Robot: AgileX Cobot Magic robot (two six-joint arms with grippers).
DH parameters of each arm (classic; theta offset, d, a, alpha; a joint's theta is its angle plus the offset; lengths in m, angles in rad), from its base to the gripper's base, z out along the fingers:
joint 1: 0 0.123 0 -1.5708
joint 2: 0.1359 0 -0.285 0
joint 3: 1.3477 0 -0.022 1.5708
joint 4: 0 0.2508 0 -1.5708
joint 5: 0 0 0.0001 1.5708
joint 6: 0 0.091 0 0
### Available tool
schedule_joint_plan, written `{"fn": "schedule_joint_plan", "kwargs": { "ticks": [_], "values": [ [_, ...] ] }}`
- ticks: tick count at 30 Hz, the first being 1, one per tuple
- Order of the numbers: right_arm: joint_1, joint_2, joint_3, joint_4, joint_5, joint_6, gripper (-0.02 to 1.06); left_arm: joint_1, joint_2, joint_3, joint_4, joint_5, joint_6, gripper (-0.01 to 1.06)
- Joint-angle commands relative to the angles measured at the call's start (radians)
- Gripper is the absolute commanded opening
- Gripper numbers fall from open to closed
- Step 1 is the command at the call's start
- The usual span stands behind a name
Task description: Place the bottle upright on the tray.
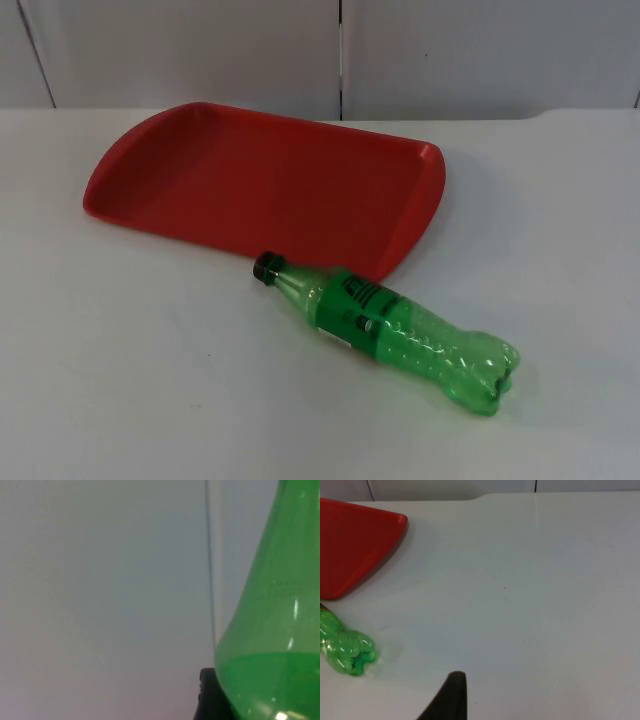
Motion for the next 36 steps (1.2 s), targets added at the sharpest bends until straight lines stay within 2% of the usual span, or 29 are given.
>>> {"fn": "schedule_joint_plan", "kwargs": {
  "ticks": [1,2,4,7,8,10,15,17,19,20,22,25,26,28,30,31,33,34,35,36],
  "values": [
    [-0.005,-0.003,0.002,-0.003,-0.004,-0.002,1.05,-0.001,-0.005,-0.011,-0.016,0.027,-0.052,0.00],
    [-0.005,-0.003,0.002,-0.003,-0.004,-0.002,1.05,-0.001,-0.003,-0.011,-0.016,0.019,-0.094,0.00],
    [-0.005,-0.003,0.002,-0.003,-0.004,-0.002,1.05,-0.001,-0.001,-0.011,-0.016,0.014,-0.103,0.00],
    [-0.005,-0.003,0.002,-0.003,-0.004,-0.002,1.05,-0.005,0.010,-0.018,-0.016,-0.048,-0.189,0.00],
    [-0.005,-0.003,0.002,-0.003,-0.004,-0.002,1.05,-0.005,0.010,-0.018,-0.016,-0.048,-0.189,0.00],
    [-0.005,-0.003,0.002,-0.003,-0.004,-0.002,1.05,-0.014,0.011,-0.018,-0.016,-0.111,-0.209,0.00],
    [-0.005,-0.003,0.002,-0.003,-0.004,-0.002,1.05,-0.026,0.050,-0.040,-0.016,-0.124,-0.255,0.00],
    [-0.005,-0.003,0.002,-0.003,-0.004,-0.002,1.05,-0.033,0.077,-0.064,0.025,-0.157,-0.367,0.00],
    [-0.005,-0.003,0.002,-0.003,-0.004,-0.002,1.05,-0.047,0.107,-0.106,0.216,-0.207,-0.535,0.00],
    [-0.005,-0.003,0.002,-0.003,-0.004,-0.002,1.05,-0.047,0.107,-0.106,0.216,-0.207,-0.535,0.00],
    [-0.005,-0.003,0.002,-0.003,-0.004,-0.002,1.05,-0.049,0.138,-0.149,0.380,-0.244,-0.736,0.00],
    [-0.005,-0.003,0.002,-0.003,-0.004,-0.002,1.05,-0.077,0.166,-0.179,0.650,-0.374,-1.010,0.00],
    [-0.005,-0.003,0.002,-0.003,-0.004,-0.002,1.05,-0.077,0.166,-0.179,0.650,-0.374,-1.010,0.00],
    [-0.005,-0.003,0.002,-0.003,-0.004,-0.002,1.05,-0.092,0.180,-0.178,0.854,-0.461,-1.212,0.00],
    [-0.005,-0.003,0.002,-0.001,-0.004,-0.002,1.05,-0.107,0.193,-0.178,1.076,-0.530,-1.471,0.00],
    [-0.005,-0.003,0.002,-0.001,-0.004,-0.002,1.05,-0.107,0.193,-0.178,1.076,-0.530,-1.471,0.00],
    [-0.005,-0.003,0.002,-0.001,-0.006,-0.002,1.05,-0.122,0.206,-0.178,1.299,-0.592,-1.694,0.00],
    [-0.005,-0.003,0.002,-0.001,-0.006,-0.002,1.05,-0.132,0.219,-0.178,1.459,-0.630,-1.879,0.00],
    [-0.005,-0.003,0.002,-0.001,-0.006,-0.002,1.05,-0.138,0.229,-0.178,1.575,-0.657,-1.990,0.00],
    [-0.005,-0.003,0.002,-0.001,-0.006,-0.002,1.05,-0.138,0.229,-0.178,1.575,-0.657,-1.990,0.00]
  ]
}}
